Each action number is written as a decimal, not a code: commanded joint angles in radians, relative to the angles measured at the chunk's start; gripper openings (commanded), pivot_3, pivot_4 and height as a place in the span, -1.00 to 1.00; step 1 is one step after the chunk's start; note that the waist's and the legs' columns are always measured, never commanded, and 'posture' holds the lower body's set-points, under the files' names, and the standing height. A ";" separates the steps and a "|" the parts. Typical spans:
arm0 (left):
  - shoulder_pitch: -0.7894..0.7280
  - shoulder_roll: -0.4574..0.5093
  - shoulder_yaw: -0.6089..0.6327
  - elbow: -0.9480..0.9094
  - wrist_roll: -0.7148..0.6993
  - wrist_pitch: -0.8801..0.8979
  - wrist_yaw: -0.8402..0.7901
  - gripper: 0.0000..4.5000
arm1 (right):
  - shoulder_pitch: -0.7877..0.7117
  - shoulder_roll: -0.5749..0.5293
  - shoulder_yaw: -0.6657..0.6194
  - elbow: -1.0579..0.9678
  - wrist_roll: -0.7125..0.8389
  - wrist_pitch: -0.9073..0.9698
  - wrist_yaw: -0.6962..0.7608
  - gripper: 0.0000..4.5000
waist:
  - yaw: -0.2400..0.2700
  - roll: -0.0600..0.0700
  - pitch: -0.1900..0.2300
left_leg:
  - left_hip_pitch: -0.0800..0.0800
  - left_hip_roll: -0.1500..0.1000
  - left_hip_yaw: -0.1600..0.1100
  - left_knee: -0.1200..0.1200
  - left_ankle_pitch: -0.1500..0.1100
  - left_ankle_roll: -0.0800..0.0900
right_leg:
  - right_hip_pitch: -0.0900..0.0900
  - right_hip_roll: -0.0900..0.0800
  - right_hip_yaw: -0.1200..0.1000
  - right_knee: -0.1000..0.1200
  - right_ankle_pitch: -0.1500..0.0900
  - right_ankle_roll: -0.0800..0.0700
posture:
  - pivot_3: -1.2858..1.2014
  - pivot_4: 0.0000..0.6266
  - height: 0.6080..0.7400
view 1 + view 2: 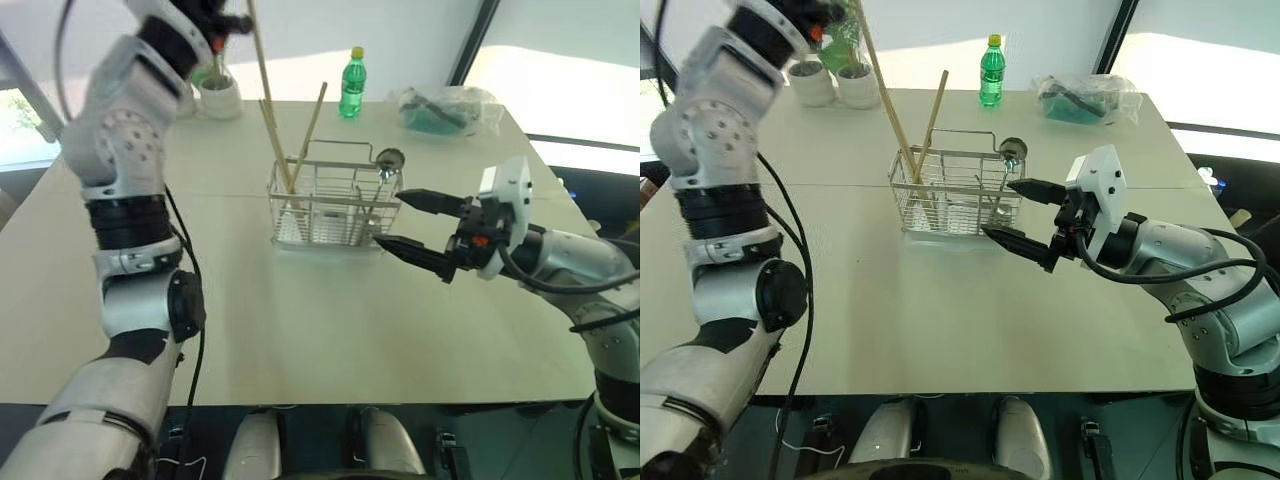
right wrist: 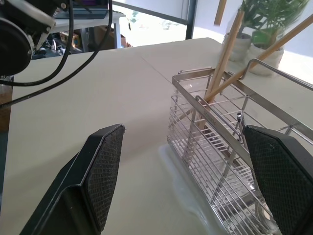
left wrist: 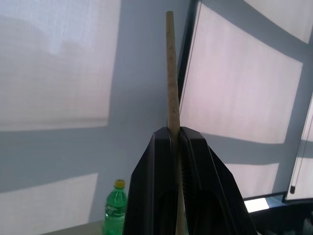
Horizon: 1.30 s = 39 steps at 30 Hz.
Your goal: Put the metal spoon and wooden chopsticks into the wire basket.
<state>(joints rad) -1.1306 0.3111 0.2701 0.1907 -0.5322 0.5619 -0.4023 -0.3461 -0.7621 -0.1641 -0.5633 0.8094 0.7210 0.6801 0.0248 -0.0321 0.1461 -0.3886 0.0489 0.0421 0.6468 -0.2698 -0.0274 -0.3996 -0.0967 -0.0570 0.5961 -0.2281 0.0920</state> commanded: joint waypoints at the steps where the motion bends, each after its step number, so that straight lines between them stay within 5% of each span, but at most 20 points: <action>1: 0.037 -0.023 -0.042 -0.057 0.001 -0.008 -0.011 -0.98 | 0.007 0.004 -0.033 -0.040 0.017 -0.005 -0.016 0.79 | 0.000 0.000 0.000 | 0.000 0.000 0.000 0.000 0.000 0.000 | 0.000 0.000 0.000 0.000 0.000 0.000 | 0.03 -0.52 0.65; 10: 0.173 -0.065 -0.123 -0.070 0.043 -0.041 -0.022 -0.98 | 0.019 0.003 -0.046 -0.042 0.011 -0.018 -0.038 0.79 | 0.004 0.000 0.000 | -0.001 0.000 -0.001 0.000 0.000 0.000 | 0.000 0.000 0.000 -0.001 0.000 -0.001 | 0.03 -0.52 0.65; 13: 0.202 -0.091 -0.121 -0.081 0.037 -0.049 -0.013 -0.56 | 0.013 0.006 -0.048 -0.034 0.011 -0.020 -0.044 0.79 | 0.008 0.000 0.000 | -0.001 0.000 -0.001 0.000 0.000 0.000 | 0.000 0.000 0.000 -0.001 -0.002 -0.003 | 0.03 -0.52 0.65; 20: 0.212 -0.106 -0.078 -0.155 -0.006 -0.038 0.013 0.96 | 0.002 0.003 -0.043 -0.006 0.003 -0.029 -0.037 0.79 | 0.013 0.000 0.000 | -0.001 0.000 -0.001 0.000 0.000 0.000 | 0.000 0.000 0.000 -0.002 -0.002 -0.004 | 0.03 -0.52 0.65; 26: 0.162 0.064 -0.048 -0.177 -0.015 0.036 -0.038 0.96 | -0.032 -0.010 -0.022 0.056 -0.040 -0.061 0.009 0.79 | 0.006 0.000 0.000 | -0.001 0.000 -0.001 0.000 0.000 0.000 | -0.001 0.000 0.000 -0.001 -0.002 -0.004 | 0.03 -0.52 0.65; 28: 0.182 0.226 -0.065 -0.194 -0.043 0.090 -0.203 0.96 | -0.064 -0.031 -0.022 0.107 -0.069 -0.081 0.043 0.79 | -0.007 0.001 0.001 | -0.001 0.000 -0.001 0.000 0.000 0.000 | -0.001 0.001 0.000 -0.001 -0.002 -0.004 | 0.03 -0.52 0.65; 33: 0.355 0.568 -0.114 -0.230 -0.010 0.080 -0.538 0.96 | -0.109 -0.085 -0.030 0.239 -0.131 -0.131 0.136 0.79 | -0.019 0.004 0.001 | -0.001 0.001 0.001 -0.002 0.000 0.000 | -0.003 0.001 0.001 -0.001 -0.003 -0.004 | 0.03 -0.52 0.65; 39: 0.560 0.719 -0.069 -0.324 -0.036 0.061 -0.705 0.96 | -0.117 -0.106 -0.027 0.321 -0.175 -0.173 0.207 0.79 | -0.011 0.003 0.002 | -0.003 0.001 0.001 -0.002 0.000 0.000 | -0.004 0.000 0.001 -0.002 -0.003 -0.005 | 0.03 -0.52 0.65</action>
